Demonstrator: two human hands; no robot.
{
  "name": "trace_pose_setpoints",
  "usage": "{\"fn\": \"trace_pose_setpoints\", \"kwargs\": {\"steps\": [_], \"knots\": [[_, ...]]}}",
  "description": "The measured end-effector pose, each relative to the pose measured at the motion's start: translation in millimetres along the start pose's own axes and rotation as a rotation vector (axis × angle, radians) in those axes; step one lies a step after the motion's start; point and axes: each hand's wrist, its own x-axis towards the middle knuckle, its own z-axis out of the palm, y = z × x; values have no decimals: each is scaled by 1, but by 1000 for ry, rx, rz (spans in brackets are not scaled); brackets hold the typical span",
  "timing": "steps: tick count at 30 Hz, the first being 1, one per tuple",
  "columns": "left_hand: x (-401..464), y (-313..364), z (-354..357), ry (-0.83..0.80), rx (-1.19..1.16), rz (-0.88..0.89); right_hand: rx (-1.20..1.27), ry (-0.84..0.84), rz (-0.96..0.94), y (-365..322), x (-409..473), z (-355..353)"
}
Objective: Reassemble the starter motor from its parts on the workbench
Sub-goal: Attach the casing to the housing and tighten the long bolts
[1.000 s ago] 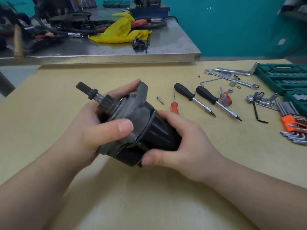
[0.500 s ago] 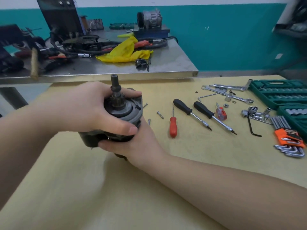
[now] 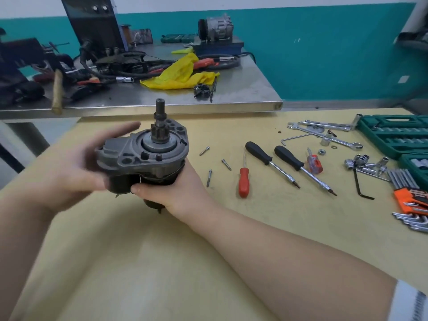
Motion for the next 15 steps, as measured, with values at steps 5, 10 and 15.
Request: {"fn": "trace_pose_setpoints", "kwargs": {"steps": [5,10,15], "knots": [[-6,-8,51,227,-216,128,-193,-196,43,-12,3,-15],[-14,-6,56,369,-321,152,-813,-320,74,-40,21,-73],[-11,-5,67,429,-367,120,-1263,20,178,-33,35,-101]]}}
